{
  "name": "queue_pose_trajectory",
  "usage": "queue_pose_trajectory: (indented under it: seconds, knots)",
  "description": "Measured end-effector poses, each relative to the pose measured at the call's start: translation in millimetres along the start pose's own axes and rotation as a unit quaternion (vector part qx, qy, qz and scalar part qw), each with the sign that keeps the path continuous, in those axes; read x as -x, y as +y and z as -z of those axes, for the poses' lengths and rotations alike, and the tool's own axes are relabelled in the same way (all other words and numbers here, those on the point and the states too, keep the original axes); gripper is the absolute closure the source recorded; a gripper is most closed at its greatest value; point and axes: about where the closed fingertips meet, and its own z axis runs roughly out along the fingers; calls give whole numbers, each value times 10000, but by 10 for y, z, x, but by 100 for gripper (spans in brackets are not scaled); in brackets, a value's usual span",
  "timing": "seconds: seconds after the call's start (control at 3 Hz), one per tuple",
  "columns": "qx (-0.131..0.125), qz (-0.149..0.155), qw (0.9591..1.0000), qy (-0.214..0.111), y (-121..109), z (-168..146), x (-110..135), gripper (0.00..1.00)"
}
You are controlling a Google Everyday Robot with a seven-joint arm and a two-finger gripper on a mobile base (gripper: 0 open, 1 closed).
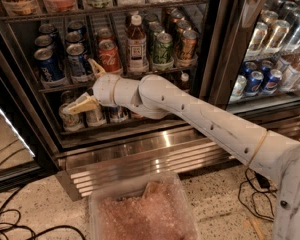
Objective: Pick pepsi can from middle shelf of fridge
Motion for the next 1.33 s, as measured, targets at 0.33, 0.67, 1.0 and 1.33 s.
queue_pose_trajectory:
  seconds: [0.33,0.67,1.0,1.33]
  knots:
    - [-225,-284,9993,75,1,43,-114,0]
    - [-624,-662,9958,120,-92,58,-202,0]
    - [-641,-665,9957,107,-94,47,-198,0]
    - [-741,-611,9954,28,-114,14,-149,0]
